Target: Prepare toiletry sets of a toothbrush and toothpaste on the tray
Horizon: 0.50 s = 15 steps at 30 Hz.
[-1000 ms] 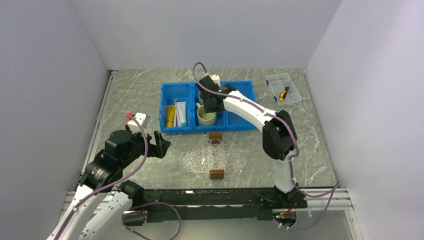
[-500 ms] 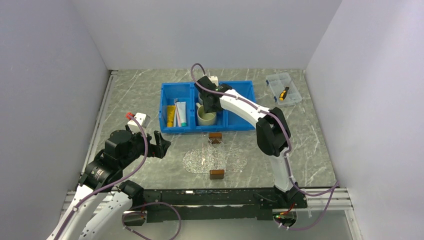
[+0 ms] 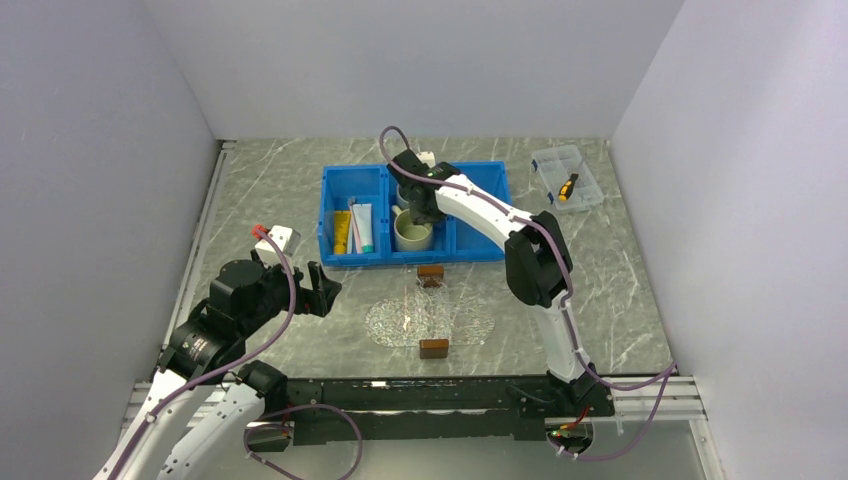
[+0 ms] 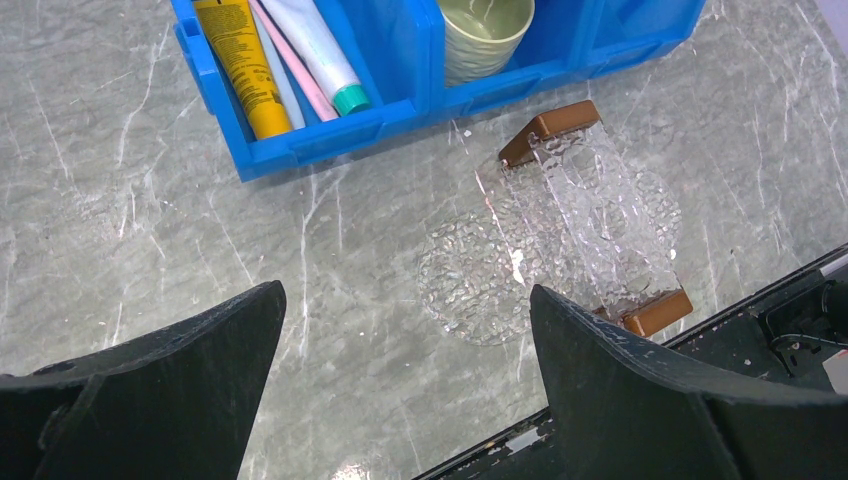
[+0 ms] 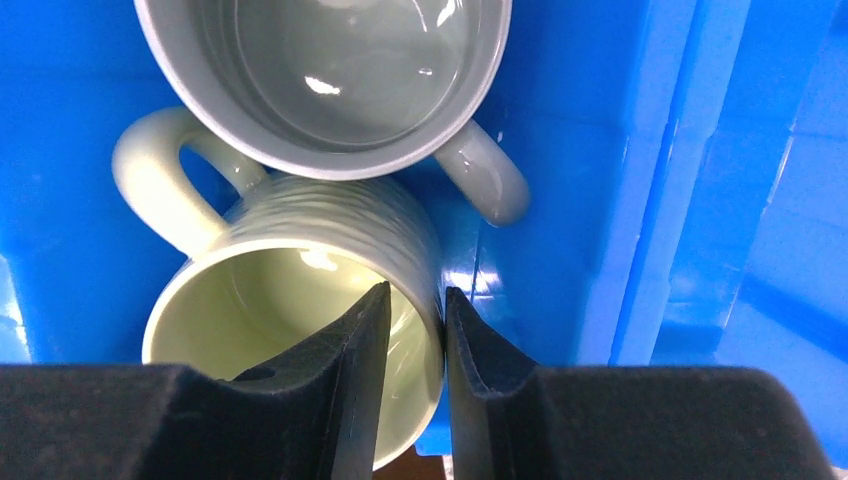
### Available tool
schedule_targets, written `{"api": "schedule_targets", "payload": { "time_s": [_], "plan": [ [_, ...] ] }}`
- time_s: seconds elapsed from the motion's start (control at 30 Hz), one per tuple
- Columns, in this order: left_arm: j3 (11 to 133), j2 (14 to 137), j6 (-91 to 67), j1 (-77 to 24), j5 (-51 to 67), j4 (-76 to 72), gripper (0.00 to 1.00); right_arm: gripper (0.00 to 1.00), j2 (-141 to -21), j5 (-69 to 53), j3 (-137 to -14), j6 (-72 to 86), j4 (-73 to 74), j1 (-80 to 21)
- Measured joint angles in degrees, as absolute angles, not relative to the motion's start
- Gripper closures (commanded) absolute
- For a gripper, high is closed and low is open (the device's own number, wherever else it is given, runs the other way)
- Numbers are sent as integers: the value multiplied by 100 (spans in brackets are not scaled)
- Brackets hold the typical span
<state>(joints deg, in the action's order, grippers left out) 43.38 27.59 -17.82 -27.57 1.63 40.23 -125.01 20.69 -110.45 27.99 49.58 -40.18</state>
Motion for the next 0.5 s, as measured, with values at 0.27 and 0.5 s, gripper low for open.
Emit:
{"api": "schedule_targets", "payload": {
  "time_s": [0.27, 0.5],
  "plan": [
    [4338, 2759, -1782, -2757, 163, 4023, 1, 92, -12569, 2001, -11089, 2698, 5046, -3975],
    [4338, 2759, -1782, -2757, 163, 4023, 1, 100, -12569, 1959, -11100, 2650, 5065, -3968]
  ]
}}
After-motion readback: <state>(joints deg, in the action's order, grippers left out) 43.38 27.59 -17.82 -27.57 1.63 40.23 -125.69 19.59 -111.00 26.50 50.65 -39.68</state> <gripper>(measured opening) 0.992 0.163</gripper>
